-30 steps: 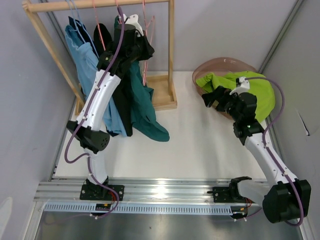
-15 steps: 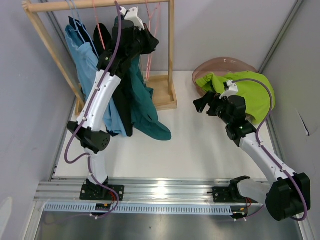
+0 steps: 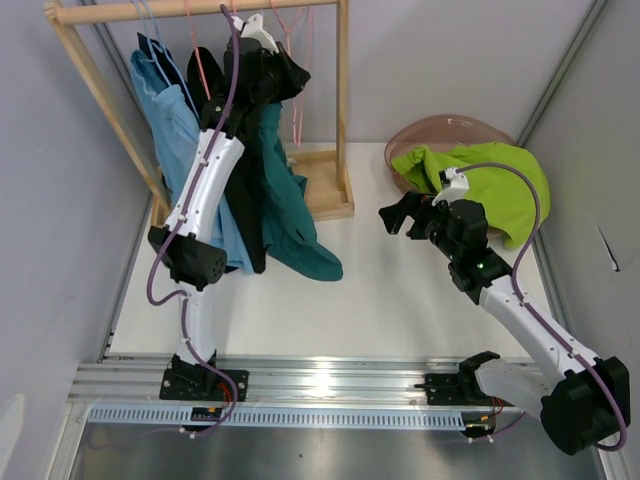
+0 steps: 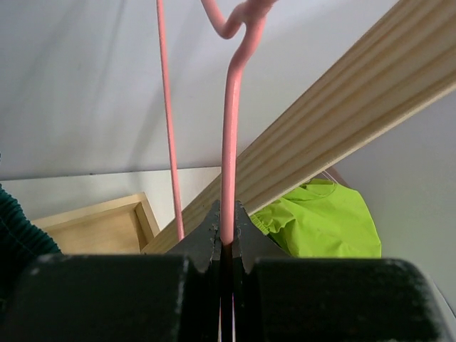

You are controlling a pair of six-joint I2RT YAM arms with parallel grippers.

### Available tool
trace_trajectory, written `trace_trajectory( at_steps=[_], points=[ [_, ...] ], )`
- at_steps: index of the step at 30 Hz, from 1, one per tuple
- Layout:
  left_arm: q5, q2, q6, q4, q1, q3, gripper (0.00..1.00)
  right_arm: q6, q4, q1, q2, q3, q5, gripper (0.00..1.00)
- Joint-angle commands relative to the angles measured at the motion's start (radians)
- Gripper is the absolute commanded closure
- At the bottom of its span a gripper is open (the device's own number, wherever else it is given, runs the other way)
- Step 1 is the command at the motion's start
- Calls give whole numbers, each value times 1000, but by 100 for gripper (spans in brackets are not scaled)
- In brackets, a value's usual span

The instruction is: Remove the shorts from the hanger

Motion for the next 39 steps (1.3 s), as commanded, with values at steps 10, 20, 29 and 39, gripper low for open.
trace_trajectory(
  at_steps=[10, 20, 29, 39],
  points=[
    [156, -161, -44, 39, 5, -117, 54, 3, 11, 83, -19, 0, 80, 1],
    [161, -321, 1, -53, -12, -145, 14, 11, 11, 159, -26, -2, 144, 1],
    [84, -393, 65, -128, 2, -165, 13, 8, -15, 193, -54, -19, 167, 0],
    [-62, -419, 137, -168, 46, -199, 13, -8, -55, 193, -100, -37, 186, 1]
  ],
)
